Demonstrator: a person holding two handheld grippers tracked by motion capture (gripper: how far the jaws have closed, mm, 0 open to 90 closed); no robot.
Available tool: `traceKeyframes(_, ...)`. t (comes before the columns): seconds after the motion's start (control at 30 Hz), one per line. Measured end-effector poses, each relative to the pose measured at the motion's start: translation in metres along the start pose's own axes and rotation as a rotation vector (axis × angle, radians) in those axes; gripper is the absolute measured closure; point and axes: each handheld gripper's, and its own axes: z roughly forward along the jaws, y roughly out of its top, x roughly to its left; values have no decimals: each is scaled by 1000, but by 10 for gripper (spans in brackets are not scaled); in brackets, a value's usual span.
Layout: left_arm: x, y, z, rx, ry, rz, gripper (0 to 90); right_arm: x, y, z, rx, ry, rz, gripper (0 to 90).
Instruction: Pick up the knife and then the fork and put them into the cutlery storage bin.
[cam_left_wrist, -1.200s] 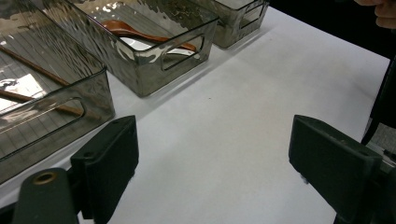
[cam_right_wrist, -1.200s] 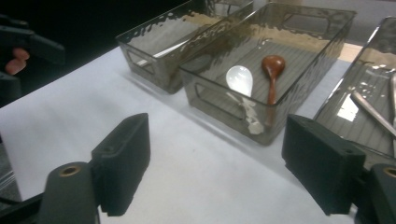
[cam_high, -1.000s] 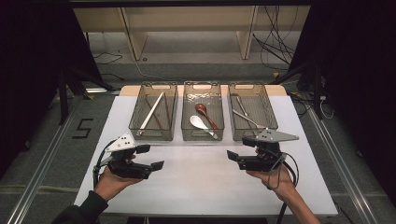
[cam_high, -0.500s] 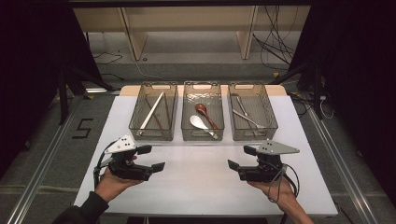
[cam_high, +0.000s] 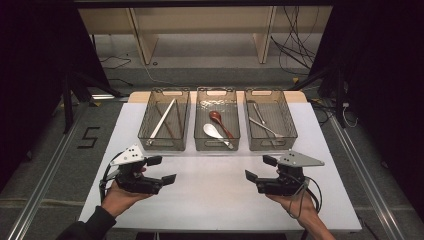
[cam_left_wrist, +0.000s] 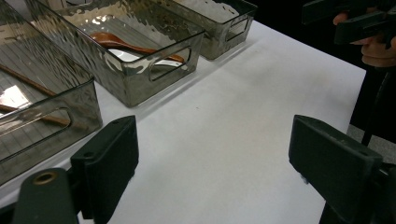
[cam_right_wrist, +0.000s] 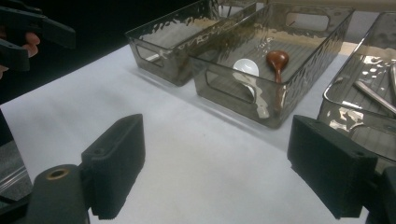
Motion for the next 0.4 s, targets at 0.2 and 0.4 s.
traceKeyframes(0.2, 2, -1, 1, 3, 4, 0, 157, 0, 1, -1, -5, -3, -8, 201)
traceKeyframes(0.4, 3, -1, 1, 3, 7, -8, 156, -1, 0, 0, -2, -1, 0, 199)
